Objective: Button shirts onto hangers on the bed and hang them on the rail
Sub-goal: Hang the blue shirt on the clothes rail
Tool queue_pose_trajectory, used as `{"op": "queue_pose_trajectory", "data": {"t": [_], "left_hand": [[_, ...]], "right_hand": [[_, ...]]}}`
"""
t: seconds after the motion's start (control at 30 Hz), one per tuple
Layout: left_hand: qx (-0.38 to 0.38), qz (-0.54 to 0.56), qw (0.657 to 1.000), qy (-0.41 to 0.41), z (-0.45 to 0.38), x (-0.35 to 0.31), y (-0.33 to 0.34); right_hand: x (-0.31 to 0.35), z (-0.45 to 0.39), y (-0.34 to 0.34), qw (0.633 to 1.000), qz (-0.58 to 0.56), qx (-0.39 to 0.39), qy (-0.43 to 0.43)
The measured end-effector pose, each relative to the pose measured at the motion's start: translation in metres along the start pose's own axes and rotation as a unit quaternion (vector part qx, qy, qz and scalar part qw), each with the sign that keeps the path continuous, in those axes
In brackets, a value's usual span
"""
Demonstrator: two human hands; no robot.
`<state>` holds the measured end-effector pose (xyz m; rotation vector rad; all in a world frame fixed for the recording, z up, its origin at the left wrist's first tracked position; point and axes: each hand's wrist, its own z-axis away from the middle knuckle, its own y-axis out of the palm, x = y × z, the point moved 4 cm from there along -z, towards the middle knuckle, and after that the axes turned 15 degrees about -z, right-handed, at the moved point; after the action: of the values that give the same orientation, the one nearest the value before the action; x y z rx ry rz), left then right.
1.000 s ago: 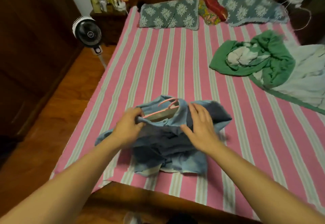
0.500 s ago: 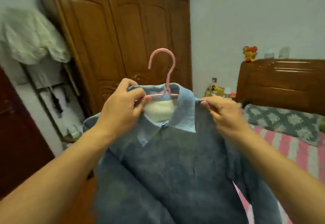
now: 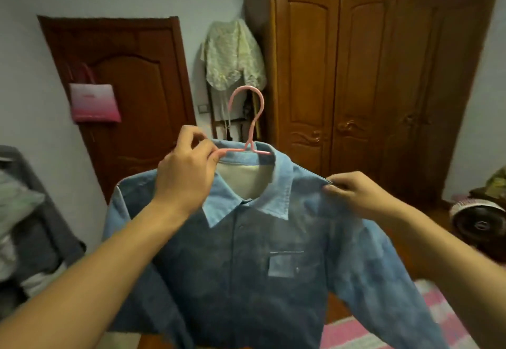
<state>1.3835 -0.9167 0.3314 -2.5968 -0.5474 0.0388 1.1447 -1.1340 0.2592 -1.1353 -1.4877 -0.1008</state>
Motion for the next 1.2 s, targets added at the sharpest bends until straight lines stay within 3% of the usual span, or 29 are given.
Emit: {"op": "queue_pose_trajectory", "data": {"t": [0.13,0.23,0.37,0.47,0.53,0.6,0.67,0.73,0.8,0.87,1.0,1.07,1.13,1.2], "left_hand": [[0.048,-0.027,0.998,0.026,0.011,0.089,0.014],[0.093,-0.06,0.993,0.048,0.027,0.145,0.024],[0.119,-0.165,0.978,0.051,0.054,0.191,0.033],[0.104,-0.214,0.971,0.002,0.063,0.21,0.033],[0.111,-0.248,0.962,-0.03,0.067,0.22,0.031],[0.117,-0.27,0.953,-0.072,0.071,0.232,0.029],[0.116,-0.259,0.956,-0.08,0.074,0.237,0.029],[0.113,-0.238,0.963,-0.06,0.074,0.232,0.032],[0.097,-0.223,0.967,-0.078,0.07,0.226,0.031],[0.069,-0.204,0.969,-0.122,0.068,0.224,0.025],[0.066,-0.159,0.959,-0.225,0.085,0.242,-0.001],[0.147,-0.202,0.937,-0.246,0.108,0.265,-0.012],[0.256,-0.279,0.891,-0.249,0.136,0.289,-0.022],[0.308,-0.321,0.847,-0.293,0.161,0.302,-0.032]], "right_hand": [[0.006,-0.038,0.068,0.97,-0.242,0.024,0.028],[0.004,-0.065,0.125,0.947,-0.308,0.075,0.048],[-0.001,-0.111,0.175,0.978,-0.186,-0.052,-0.075],[0.005,-0.122,0.201,0.955,-0.174,-0.127,-0.205],[0.014,-0.129,0.211,0.935,-0.146,-0.129,-0.297],[0.022,-0.145,0.219,0.926,-0.072,-0.098,-0.358],[0.034,-0.172,0.223,0.937,-0.043,-0.051,-0.344],[0.057,-0.195,0.234,0.951,-0.042,0.082,-0.295],[0.074,-0.208,0.259,0.92,0.055,0.257,-0.291],[0.082,-0.216,0.278,0.89,0.078,0.349,-0.283],[0.083,-0.227,0.28,0.892,-0.001,0.32,-0.32],[0.081,-0.23,0.278,0.893,-0.045,0.303,-0.33],[0.082,-0.232,0.276,0.889,-0.073,0.306,-0.334],[0.084,-0.231,0.282,0.877,-0.101,0.344,-0.319]]}}
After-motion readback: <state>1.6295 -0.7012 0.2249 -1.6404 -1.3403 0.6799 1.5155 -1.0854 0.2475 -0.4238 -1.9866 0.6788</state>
